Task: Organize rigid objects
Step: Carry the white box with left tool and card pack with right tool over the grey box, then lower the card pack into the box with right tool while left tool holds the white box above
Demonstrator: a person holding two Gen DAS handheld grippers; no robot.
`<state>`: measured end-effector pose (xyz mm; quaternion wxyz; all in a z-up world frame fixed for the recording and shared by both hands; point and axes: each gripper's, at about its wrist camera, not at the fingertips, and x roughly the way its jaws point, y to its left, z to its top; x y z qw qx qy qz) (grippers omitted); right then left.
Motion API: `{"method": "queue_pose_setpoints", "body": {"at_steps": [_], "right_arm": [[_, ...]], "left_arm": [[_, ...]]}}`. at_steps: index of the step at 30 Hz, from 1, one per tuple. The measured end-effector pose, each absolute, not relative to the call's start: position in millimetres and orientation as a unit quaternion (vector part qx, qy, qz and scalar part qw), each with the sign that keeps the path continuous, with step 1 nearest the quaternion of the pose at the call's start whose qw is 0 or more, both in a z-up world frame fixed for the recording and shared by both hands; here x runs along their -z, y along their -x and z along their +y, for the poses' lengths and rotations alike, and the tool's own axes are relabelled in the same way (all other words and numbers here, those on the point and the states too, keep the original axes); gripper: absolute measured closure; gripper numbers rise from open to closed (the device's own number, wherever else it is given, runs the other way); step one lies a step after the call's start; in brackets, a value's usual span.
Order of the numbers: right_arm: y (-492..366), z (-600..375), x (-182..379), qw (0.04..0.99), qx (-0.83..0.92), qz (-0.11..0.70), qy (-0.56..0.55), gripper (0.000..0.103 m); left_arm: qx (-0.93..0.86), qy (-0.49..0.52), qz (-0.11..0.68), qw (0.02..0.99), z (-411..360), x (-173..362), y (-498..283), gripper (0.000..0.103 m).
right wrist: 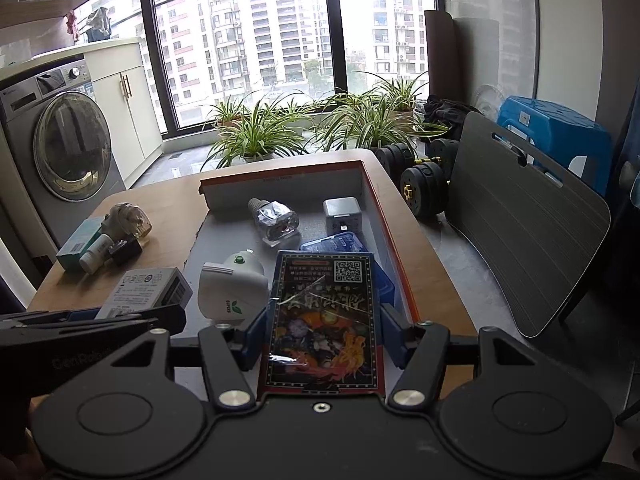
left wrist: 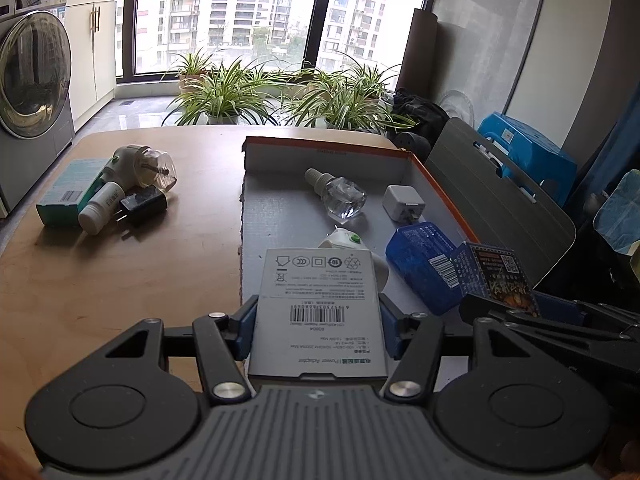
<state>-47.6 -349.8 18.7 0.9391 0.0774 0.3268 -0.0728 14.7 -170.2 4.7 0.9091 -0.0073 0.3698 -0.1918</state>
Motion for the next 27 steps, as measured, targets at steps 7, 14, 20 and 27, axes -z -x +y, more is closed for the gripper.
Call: {"method": "queue_pose_setpoints", "body": {"at_steps": [7,14,20,27], "right_arm": [[46.9,-350.0,-16.1,0.938,0.073,0.329,-0.077,0.031],[45.7,-350.4,-13.4,0.938,0.07,0.331,-0.073,0.031],[43.0,-349.3,-14.7,0.938,0.069,0.336,-0.053,0.031],[42.8,-353.6,-15.7,0.936,0.075,0.34,-0.048,0.031]], "left_arm": [[0.192,0.007,0.372,0.908,-171.4,-3.9,-15.3,0.043],[0.192,0.008,0.374,0.908,-171.9,-1.7,-15.4,0.043],[0.189,0.009,0.374,0.908,-171.0,-1.2,-15.6,0.043],[0.185,0.009,0.377,0.908,-170.6,-1.0,-16.3,0.043]]}}
